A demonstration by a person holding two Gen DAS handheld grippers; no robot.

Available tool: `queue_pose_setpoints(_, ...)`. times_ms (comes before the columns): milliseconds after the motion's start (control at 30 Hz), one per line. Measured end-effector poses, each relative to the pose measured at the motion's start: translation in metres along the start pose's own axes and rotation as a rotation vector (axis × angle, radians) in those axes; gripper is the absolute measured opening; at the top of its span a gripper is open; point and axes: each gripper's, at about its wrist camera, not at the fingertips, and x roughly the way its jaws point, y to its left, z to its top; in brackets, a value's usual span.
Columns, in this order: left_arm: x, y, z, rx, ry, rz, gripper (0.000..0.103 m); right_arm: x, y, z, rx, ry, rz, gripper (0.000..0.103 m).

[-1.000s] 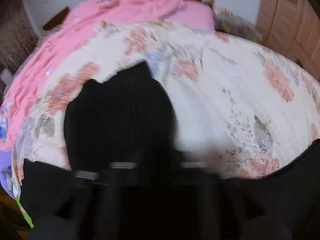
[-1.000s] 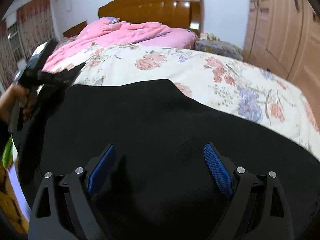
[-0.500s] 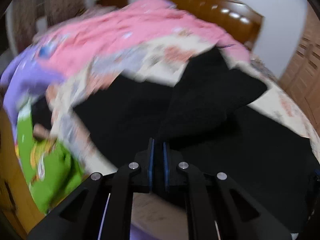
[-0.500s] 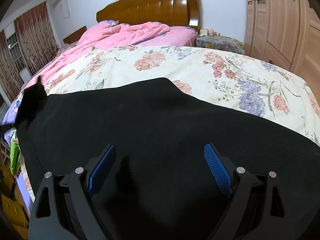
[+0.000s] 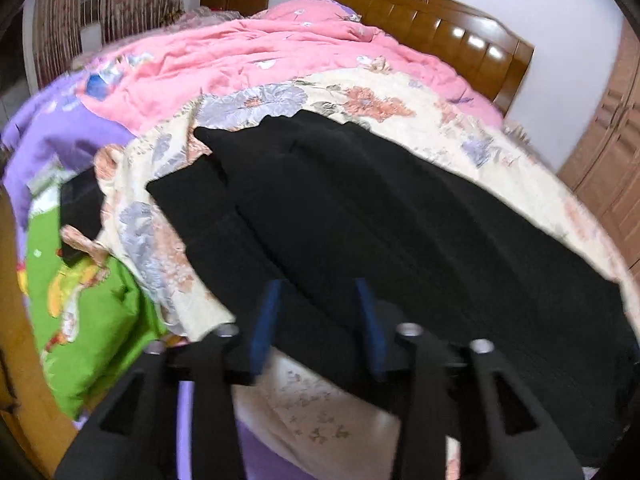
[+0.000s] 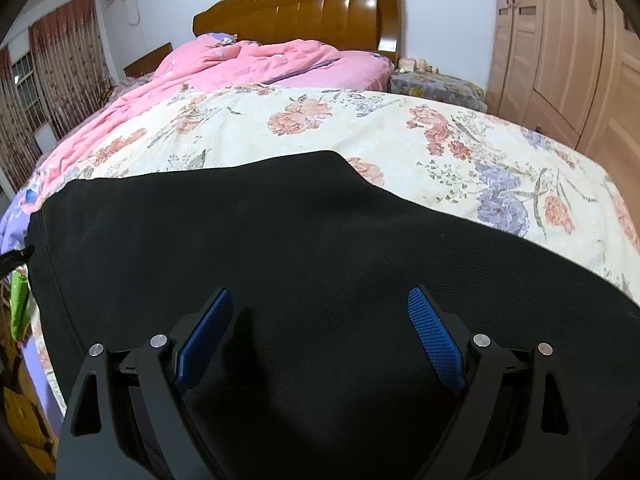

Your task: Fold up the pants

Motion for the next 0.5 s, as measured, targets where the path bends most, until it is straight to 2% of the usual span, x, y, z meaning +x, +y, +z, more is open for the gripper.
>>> queue_pose_setpoints(100,-0.002,0.004,0.006,-0.041,0.002,-0.057,0.048,-0.018,0.051,0.008,-0.138,-0.06,0.181,0.085)
queue_pose_setpoints(167,-0.002,0.005,0.01,-0.054,0.001,-0.081,0.05,-0.02,0.104,0.01,-0.285,-0.046,0.324,0.079)
queue_pose_setpoints(233,0.003,0.004,0.016,-0.05,0.019,-0.073,0.053,-0.018,0.151,0.007,-0.423,-0.017,0.425,0.077)
queue_pose_setpoints(300,0.008,0.007,0.02,-0.069,0.014,-0.082,0.053,-0.013,0.199,0.0,-0.575,0.007,0.489,0.07)
queue_pose_setpoints(367,0.011,0.012,0.024,-0.11,0.024,-0.096,0.053,-0.008,0.231,-0.006,-0.675,0.014,0.517,0.064)
queue_pose_setpoints(500,0.012,0.014,0.022,-0.121,0.029,-0.102,0.055,0.008,0.262,-0.009,-0.75,0.06,0.589,0.063)
